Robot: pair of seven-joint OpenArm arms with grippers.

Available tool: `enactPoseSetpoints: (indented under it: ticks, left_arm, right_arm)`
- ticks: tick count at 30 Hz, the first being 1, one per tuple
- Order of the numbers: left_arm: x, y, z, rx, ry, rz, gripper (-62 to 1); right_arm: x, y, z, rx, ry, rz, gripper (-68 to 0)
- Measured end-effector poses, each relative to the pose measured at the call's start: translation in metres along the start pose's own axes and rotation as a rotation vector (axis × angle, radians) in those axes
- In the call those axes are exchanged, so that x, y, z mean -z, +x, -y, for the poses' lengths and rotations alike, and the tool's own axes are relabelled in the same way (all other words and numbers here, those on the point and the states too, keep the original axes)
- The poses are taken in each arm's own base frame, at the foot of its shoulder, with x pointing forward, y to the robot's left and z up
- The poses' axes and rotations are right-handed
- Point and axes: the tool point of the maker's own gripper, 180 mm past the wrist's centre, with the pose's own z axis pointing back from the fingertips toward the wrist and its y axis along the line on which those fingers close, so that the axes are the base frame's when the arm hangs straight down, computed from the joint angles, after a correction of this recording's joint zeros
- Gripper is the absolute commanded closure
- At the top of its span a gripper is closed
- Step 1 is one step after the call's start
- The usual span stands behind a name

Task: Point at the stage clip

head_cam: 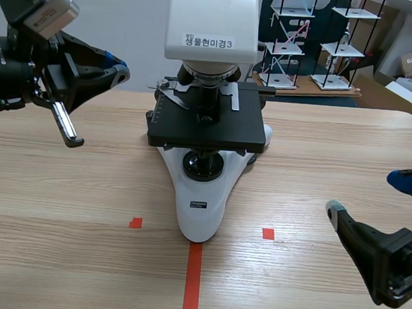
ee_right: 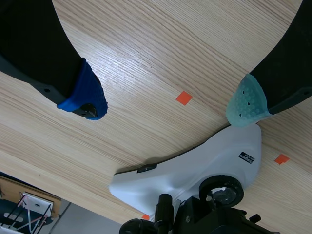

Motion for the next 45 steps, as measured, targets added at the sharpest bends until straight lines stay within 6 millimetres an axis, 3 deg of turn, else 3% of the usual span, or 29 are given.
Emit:
enactPoseSetpoints:
  ticks: [3, 9, 12, 25, 45]
  left_arm:
    - [0.004, 0.0, -0.004, -0.004, 0.009, 0.005, -2.2]
    - [0.007, -0.026, -0.006, -0.044, 0.004, -0.048, -2.3]
    - [0.007, -0.029, -0.006, -0.052, -0.013, -0.047, -2.3]
    - [0.019, -0.02, 0.004, -0.052, -0.057, -0.016, -2.3]
    - [0.019, -0.02, 0.004, -0.051, -0.058, -0.016, -2.3]
  right_arm:
    - [0.0, 0.0, 0.0, 0.0, 0.0, 0.0, -53.6]
    - [0.0, 0.0, 0.0, 0.0, 0.0, 0.0, -53.6]
    - [0.0, 0.0, 0.0, 0.0, 0.0, 0.0, -53.6]
    - [0.0, 0.0, 0.0, 0.0, 0.0, 0.0, -53.6]
    - [0.0, 0.0, 0.0, 0.0, 0.0, 0.0, -53.6]
